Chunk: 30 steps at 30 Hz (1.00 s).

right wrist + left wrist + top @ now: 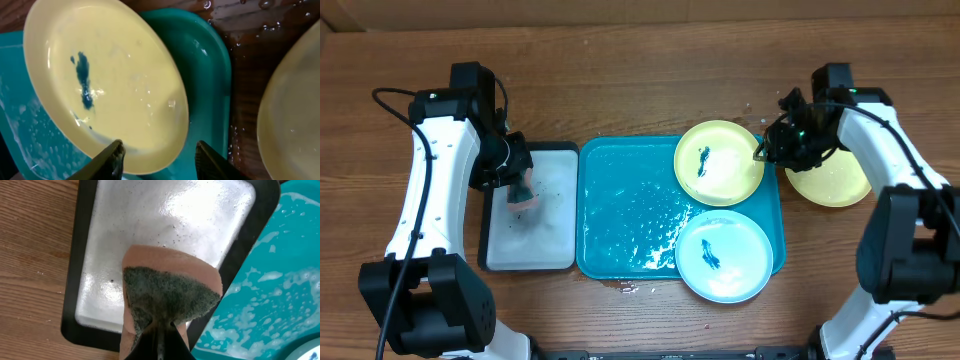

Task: Clean dirty plates on tray and stack at the side
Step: 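Grasp the rim of the other yellow plate with the right gripper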

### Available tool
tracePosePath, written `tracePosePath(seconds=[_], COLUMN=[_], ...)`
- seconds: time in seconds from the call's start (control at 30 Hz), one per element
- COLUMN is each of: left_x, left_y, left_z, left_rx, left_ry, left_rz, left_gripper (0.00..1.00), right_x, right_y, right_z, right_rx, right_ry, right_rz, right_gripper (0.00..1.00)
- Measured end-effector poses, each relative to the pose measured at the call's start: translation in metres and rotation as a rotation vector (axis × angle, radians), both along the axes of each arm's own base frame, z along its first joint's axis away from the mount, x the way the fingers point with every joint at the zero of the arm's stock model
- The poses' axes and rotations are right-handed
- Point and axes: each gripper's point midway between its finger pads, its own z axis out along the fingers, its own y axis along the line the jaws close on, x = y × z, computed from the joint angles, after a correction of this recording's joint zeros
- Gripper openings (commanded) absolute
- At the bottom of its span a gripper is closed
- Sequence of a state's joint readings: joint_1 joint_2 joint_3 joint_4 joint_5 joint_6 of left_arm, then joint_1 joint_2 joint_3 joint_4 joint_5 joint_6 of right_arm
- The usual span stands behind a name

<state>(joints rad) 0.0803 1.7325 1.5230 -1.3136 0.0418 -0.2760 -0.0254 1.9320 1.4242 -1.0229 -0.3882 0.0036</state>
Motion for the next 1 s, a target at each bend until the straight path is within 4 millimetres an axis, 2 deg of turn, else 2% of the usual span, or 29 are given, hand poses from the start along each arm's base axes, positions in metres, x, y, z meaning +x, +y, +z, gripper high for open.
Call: tracePosePath(seconds=[0.13,0.2,0.33,0.4,0.47,0.77,0.9,1.0], left_x=[0.000,0.000,-0.001,-0.001,-0.001,-0.001,0.005,0.007], left_y=[0.000,0.000,0.000,0.000,0.000,0.000,0.004,0.011], left_z=[0.000,0.000,0.000,0.000,0.000,0.000,-0.001,-0.012], left_rx=[0.000,0.001,0.000,0.001,0.000,0.001,0.024,0.064], left_ry=[0.000,0.000,0.003,0.003,0.003,0.002,-0.021,-0.029], left_rz=[-0.007,-0.011,-0.015,-0.017,-0.017,-0.021,-0.025,-0.033], left_gripper=[0.04,0.04,0.04,0.04,0.04,0.04,0.04,0.04], right_x=[0.003,0.004,0.001,-0.001,-0.001,-0.005,-0.016,-0.027], right_y=[0.000,0.000,0.001,0.002,0.005,0.035,0.054,0.074], right_z=[-0.016,-0.025,-0.047,-0.056,-0.057,-0.056,-0.056,-0.055], right_rx=[0.001,0.002,0.003,0.005,0.015,0.028,0.022,0.012], right_ry=[0.024,0.040,0.090,0.115,0.122,0.125,0.152,0.172], right_rz=[-0.003,-0.010,-0.016,-0.018,-0.019,0.033,0.074,0.123], right_gripper=[0.46,0.41,0.16,0.10,0.04,0.04,0.04,0.04])
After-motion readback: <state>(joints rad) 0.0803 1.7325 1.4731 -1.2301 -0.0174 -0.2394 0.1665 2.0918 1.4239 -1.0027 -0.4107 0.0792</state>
